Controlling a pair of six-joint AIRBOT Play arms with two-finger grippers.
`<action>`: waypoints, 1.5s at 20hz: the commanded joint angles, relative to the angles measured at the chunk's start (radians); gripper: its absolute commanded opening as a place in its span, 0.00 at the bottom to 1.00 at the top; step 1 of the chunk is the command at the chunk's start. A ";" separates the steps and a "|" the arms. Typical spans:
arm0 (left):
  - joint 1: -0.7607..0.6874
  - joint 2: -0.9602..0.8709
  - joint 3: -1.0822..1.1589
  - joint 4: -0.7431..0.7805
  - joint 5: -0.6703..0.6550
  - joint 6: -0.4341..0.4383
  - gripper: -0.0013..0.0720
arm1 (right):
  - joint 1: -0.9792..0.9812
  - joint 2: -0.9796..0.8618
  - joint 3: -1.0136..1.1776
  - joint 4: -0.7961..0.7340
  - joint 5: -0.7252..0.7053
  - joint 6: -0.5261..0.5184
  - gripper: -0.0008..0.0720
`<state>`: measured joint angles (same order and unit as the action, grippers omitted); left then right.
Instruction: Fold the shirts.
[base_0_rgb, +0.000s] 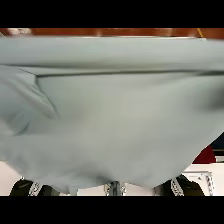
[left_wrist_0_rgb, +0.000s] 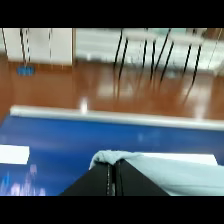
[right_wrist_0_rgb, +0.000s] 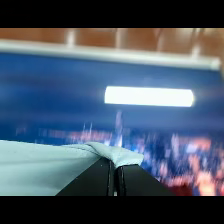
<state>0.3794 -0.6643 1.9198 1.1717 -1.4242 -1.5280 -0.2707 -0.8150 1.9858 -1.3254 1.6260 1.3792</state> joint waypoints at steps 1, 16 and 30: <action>0.001 0.000 -0.222 0.011 -0.114 0.001 0.07 | 0.001 -0.124 -0.069 -0.016 0.229 0.074 0.09; -0.217 -0.822 -0.614 -0.021 0.603 0.144 0.07 | 0.231 -0.794 -0.598 0.060 -1.014 0.034 0.09; -0.266 -0.974 -0.521 0.002 0.275 0.205 0.07 | 0.209 -0.835 -0.597 -0.076 -0.536 0.034 0.09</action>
<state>0.0990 -1.6367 1.3621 1.1568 -0.8902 -1.3624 -0.0536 -1.6917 1.3880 -1.3079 0.8089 1.4204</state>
